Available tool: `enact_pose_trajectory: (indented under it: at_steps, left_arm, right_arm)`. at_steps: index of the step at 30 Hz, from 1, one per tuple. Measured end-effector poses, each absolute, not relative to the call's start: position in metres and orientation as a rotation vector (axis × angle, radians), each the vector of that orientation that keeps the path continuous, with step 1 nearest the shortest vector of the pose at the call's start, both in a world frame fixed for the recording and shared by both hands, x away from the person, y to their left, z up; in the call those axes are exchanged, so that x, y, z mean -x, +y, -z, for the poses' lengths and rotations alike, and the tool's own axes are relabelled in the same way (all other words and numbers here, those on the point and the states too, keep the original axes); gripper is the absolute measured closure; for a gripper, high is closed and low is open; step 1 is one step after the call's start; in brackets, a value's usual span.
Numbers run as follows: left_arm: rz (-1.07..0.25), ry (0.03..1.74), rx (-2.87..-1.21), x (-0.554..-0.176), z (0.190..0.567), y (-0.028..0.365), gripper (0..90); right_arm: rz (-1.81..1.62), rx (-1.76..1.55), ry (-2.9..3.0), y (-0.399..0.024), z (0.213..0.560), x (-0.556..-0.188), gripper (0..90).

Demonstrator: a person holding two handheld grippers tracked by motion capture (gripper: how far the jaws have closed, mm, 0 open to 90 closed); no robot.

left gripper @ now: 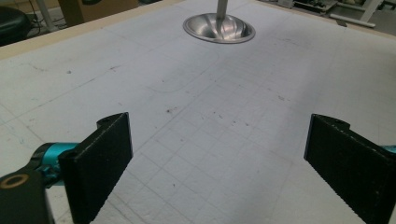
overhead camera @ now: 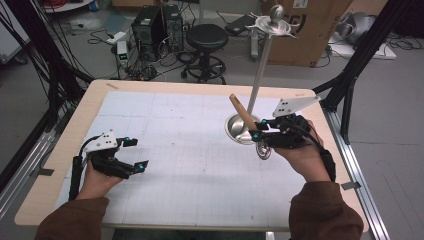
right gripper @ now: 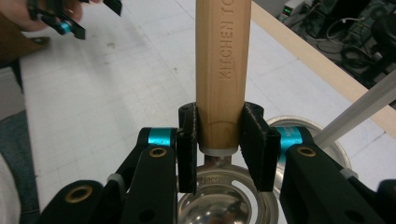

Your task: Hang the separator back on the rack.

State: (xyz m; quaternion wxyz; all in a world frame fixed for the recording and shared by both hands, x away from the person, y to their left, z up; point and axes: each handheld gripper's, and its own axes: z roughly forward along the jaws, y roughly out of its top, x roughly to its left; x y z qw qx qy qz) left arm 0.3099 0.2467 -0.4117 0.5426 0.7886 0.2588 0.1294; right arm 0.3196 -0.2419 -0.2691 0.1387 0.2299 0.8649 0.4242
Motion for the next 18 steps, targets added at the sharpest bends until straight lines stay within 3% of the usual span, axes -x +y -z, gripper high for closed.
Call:
enact_pose_trajectory:
  at_steps: [18]
  left_arm:
    - [-0.302,0.62,-1.88,-0.311,0.413,0.246,8.3]
  right_arm:
    - [-1.328,-0.639,2.468,-0.273,0.251,-0.326,68.7]
